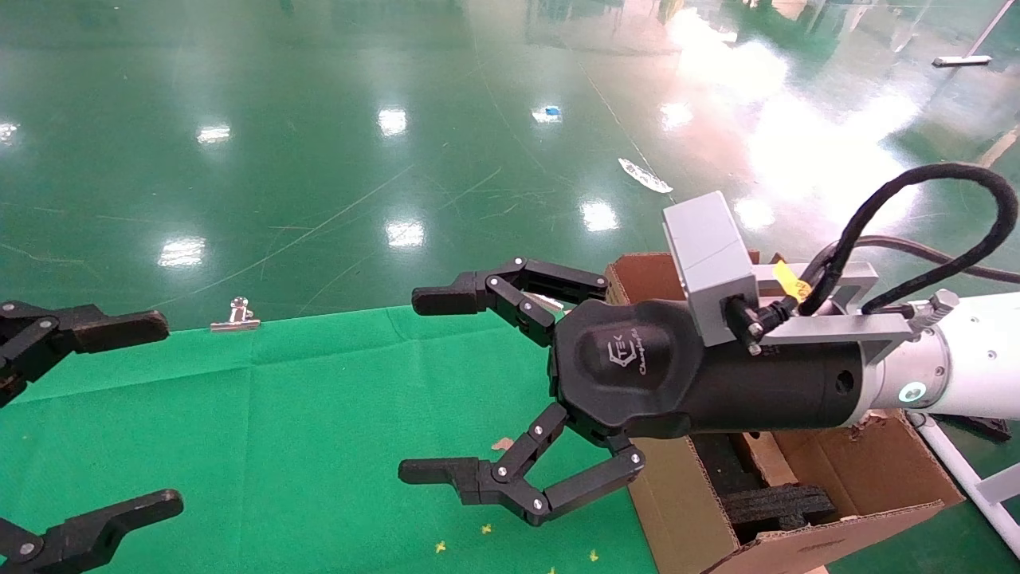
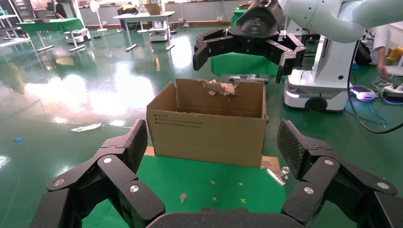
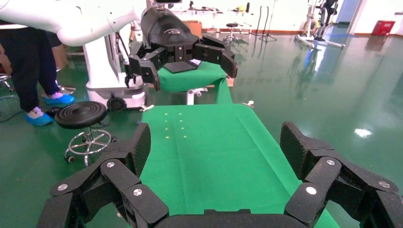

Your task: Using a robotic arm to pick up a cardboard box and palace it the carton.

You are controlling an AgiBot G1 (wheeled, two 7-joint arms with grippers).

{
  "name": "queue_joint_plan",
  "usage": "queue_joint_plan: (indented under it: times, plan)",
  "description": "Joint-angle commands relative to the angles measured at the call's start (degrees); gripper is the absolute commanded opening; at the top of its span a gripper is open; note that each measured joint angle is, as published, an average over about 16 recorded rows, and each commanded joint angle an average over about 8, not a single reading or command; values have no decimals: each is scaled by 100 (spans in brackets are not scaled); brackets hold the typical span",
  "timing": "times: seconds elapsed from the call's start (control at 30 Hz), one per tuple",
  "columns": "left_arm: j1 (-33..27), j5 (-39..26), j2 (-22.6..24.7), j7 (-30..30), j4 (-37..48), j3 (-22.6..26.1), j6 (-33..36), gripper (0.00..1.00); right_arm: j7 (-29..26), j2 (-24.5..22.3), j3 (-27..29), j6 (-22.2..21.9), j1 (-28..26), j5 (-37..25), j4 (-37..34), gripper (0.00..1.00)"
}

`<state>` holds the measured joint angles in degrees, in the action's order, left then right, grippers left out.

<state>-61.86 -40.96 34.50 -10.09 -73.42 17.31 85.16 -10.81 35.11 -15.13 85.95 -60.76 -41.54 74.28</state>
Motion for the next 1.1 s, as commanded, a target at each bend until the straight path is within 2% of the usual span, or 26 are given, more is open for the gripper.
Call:
queue_joint_plan:
  times: [0.03,1.1]
  plan:
    - [0,0,0,0,0,0,0,100,0,-2,-20,-5,-18,-3,-16,100]
    - [0,-1,0,0,0,0,1,100,7,-11,-94,-28,-82,-32,-75,100]
